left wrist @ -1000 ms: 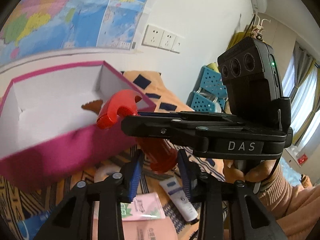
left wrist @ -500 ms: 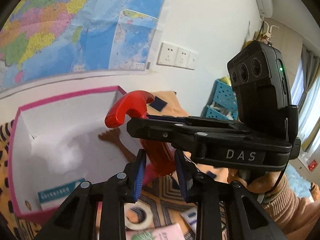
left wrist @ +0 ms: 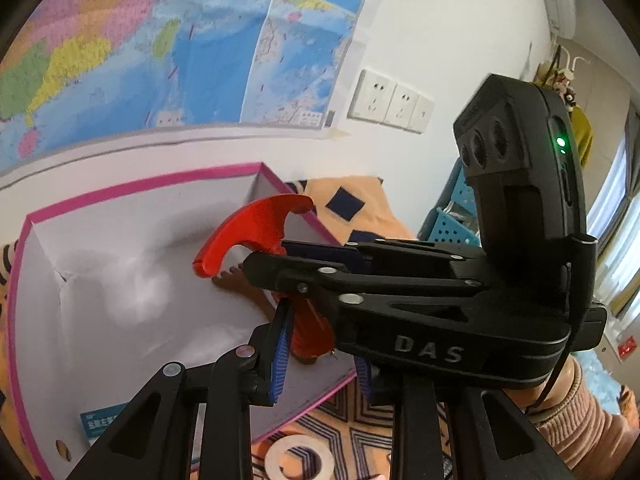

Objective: Organize rigid objects
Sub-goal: 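Carry the red corkscrew into the pink box and open the right gripper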

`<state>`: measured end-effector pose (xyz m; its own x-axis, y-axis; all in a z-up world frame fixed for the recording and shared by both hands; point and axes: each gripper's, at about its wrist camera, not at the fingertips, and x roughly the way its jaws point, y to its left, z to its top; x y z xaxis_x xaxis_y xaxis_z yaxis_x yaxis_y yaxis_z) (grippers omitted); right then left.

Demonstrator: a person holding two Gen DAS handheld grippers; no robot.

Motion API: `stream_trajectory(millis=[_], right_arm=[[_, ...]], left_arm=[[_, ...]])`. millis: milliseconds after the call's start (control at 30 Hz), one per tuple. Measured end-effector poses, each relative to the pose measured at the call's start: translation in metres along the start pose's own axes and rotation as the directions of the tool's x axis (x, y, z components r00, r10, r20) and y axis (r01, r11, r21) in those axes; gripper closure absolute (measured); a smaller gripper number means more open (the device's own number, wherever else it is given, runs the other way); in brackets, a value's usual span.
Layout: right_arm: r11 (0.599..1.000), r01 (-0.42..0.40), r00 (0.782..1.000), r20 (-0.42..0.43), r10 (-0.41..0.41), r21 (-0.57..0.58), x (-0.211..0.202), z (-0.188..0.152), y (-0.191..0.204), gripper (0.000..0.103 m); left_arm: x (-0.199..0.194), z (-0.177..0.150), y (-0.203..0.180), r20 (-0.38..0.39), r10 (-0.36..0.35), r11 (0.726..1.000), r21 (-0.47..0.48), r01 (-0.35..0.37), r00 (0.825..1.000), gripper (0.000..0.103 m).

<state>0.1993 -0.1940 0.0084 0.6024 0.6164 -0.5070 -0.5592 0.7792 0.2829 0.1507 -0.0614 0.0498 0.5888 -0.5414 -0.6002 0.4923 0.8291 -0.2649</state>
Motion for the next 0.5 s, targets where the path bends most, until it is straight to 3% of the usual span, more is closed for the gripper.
stream_trajectory(millis=[233, 333, 500], right_arm=[[0.997, 0.066, 0.994, -0.093, -0.064, 0.024, 0.022, -0.007, -0.012, 0.078], [0.997, 0.080, 0.992, -0.100, -0.078, 0.018, 0.022, -0.009, -0.013, 0.078], [0.997, 0.081, 0.994, -0.081, -0.080, 0.017, 0.009, -0.014, -0.009, 0.069]], left_arm=[[0.016, -0.008, 0.004, -0.062, 0.041, 0.999, 0.001, -0.041, 0.997, 0.076], [0.014, -0.012, 0.005, -0.061, 0.055, 0.999, 0.003, -0.054, 0.997, 0.076], [0.005, -0.019, 0.006, -0.040, 0.084, 0.996, 0.017, -0.083, 0.996, 0.074]])
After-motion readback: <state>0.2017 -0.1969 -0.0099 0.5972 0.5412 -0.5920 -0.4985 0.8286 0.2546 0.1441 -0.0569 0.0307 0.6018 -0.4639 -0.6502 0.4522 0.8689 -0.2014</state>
